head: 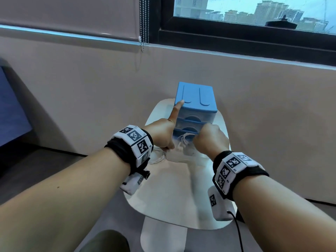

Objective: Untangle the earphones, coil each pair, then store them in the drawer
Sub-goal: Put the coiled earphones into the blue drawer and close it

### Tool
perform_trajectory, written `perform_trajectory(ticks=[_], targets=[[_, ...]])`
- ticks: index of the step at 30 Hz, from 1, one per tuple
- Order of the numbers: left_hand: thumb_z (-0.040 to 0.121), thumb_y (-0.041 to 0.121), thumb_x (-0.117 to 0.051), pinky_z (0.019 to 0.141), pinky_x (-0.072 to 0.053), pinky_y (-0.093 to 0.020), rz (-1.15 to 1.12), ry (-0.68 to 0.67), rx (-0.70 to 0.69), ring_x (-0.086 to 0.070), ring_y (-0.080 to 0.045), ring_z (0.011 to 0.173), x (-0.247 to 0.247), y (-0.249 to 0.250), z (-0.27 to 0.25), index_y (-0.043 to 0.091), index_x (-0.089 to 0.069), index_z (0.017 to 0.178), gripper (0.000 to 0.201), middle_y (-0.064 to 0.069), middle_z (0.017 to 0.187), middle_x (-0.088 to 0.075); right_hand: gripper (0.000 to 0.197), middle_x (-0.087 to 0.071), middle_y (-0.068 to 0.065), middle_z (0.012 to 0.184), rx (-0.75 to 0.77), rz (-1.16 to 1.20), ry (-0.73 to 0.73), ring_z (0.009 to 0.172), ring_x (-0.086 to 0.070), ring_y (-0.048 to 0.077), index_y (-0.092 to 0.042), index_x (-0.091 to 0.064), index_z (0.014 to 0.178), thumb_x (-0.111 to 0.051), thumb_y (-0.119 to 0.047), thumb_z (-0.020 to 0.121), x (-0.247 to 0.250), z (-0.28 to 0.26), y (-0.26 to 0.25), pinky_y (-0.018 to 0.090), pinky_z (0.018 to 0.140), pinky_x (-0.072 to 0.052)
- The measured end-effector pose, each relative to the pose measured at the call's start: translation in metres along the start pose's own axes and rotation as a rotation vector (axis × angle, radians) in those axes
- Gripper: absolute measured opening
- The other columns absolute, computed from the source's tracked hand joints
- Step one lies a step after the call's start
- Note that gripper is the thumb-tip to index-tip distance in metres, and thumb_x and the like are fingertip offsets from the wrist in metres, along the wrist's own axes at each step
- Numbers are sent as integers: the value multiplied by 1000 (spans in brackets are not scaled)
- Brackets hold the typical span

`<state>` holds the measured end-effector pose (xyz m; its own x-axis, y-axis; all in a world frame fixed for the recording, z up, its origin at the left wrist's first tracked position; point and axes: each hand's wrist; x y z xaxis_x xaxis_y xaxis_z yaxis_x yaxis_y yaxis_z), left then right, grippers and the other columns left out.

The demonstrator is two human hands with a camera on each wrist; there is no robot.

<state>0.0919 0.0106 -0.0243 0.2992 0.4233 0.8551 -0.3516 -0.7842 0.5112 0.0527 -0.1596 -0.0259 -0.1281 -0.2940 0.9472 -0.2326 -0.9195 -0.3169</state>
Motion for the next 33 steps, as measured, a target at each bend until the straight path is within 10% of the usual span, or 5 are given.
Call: perform_trajectory(ticks=[7, 12, 19, 33], targets=[[82, 1, -81, 50, -52, -21, -1, -6, -19, -71, -19, 65, 2, 2, -2, 53, 41, 142, 145, -12, 94, -71, 14, -59, 5, 94, 302, -211, 2, 76, -56, 28, -15, -65, 100, -57, -25, 92, 3, 7, 3, 34, 65, -47], [82, 0, -80, 51, -55, -24, -1, -3, -18, -70, -20, 64, 2, 5, -4, 50, 39, 145, 144, -13, 95, -69, 40, -67, 1, 113, 475, -302, -107, 91, -64, 29, -26, -64, 123, -62, -9, 86, 1, 11, 14, 39, 74, -59], [84, -1, -78, 67, -65, -38, -16, -24, -4, -73, -23, 65, 3, 3, -3, 55, 39, 141, 142, -15, 101, -68, 19, -71, 2, 95, 612, -569, 82, 75, -62, 25, -18, -74, 113, -59, -22, 101, -6, 13, 0, 32, 63, -45], [83, 0, -77, 69, -65, -45, 13, 6, -29, -73, -27, 69, 0, -1, 0, 61, 42, 134, 143, -16, 99, -71, 9, -49, -2, 75, 490, -377, -5, 69, -51, 24, -20, -52, 87, -55, -22, 95, -12, 7, -11, 32, 64, -42]])
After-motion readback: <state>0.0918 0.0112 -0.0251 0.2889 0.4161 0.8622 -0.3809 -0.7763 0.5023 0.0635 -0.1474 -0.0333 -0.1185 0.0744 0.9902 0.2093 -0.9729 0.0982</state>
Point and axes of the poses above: each hand's wrist, its own z-axis towards the middle knuckle, its own x-axis out of the back of the hand, y = z × x
